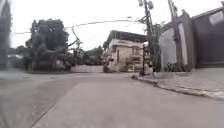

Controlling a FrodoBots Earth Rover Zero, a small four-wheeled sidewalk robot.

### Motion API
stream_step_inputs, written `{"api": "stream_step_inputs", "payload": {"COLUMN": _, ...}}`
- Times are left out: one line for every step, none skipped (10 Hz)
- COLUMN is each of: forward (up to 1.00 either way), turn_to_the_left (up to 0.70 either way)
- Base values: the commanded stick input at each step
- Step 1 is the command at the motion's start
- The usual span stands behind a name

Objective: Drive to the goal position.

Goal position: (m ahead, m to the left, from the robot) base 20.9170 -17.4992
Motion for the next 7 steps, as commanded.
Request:
{"api": "stream_step_inputs", "payload": {"forward": 0.85, "turn_to_the_left": 0.00}}
{"api": "stream_step_inputs", "payload": {"forward": 0.85, "turn_to_the_left": 0.00}}
{"api": "stream_step_inputs", "payload": {"forward": 0.85, "turn_to_the_left": 0.00}}
{"api": "stream_step_inputs", "payload": {"forward": 0.85, "turn_to_the_left": 0.00}}
{"api": "stream_step_inputs", "payload": {"forward": 0.85, "turn_to_the_left": 0.00}}
{"api": "stream_step_inputs", "payload": {"forward": 0.85, "turn_to_the_left": 0.00}}
{"api": "stream_step_inputs", "payload": {"forward": 0.85, "turn_to_the_left": 0.00}}
